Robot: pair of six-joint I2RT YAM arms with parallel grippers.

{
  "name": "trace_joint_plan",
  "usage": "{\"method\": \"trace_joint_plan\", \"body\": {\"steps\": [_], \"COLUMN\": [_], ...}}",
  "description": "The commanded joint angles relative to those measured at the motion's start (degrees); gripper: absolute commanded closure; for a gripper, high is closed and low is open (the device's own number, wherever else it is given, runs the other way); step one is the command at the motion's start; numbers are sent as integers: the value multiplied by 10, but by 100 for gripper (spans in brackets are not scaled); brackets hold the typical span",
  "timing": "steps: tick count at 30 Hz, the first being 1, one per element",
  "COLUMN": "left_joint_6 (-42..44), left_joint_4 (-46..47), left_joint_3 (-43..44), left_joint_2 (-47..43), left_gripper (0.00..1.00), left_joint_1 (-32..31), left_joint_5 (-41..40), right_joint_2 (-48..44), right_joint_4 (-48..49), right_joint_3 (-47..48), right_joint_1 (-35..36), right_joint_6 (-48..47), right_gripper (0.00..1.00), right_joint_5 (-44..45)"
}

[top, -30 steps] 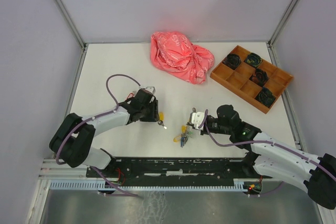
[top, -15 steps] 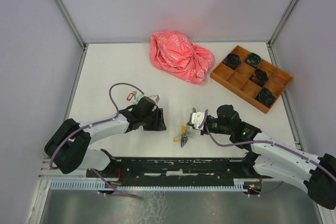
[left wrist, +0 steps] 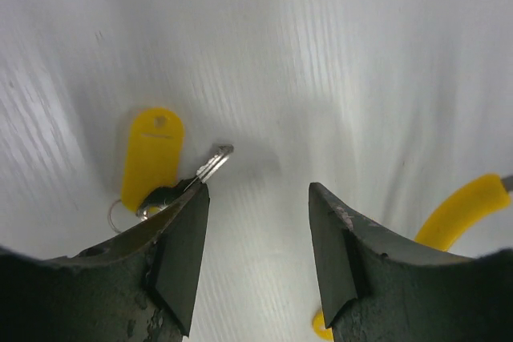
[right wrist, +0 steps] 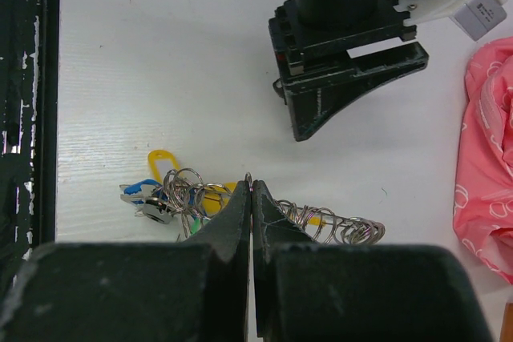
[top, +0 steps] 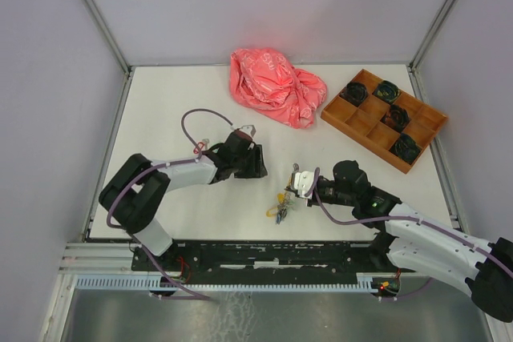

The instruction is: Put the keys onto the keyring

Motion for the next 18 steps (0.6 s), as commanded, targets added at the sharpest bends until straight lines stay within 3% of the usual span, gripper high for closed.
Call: {"method": "trace_joint_plan", "body": {"steps": [1, 8, 18], "left_joint_6": [57, 117, 263], "left_joint_4": [25, 6, -125], "left_joint_3": [41, 52, 41], "left_joint_2": [41, 3, -82], "left_gripper": [40, 39, 35], "left_joint_1": [13, 13, -4], "left_joint_5": [-39, -44, -87], "right_joint_2": [-10, -9, -2], "right_joint_4": [30, 29, 33], "right_joint_3": [29, 28, 29], "right_joint_1": [2, 2, 2], "right_joint_6": [-2, -2, -2], "right_gripper": [99, 99, 99], "right_joint_5": [-4, -4, -15]}}
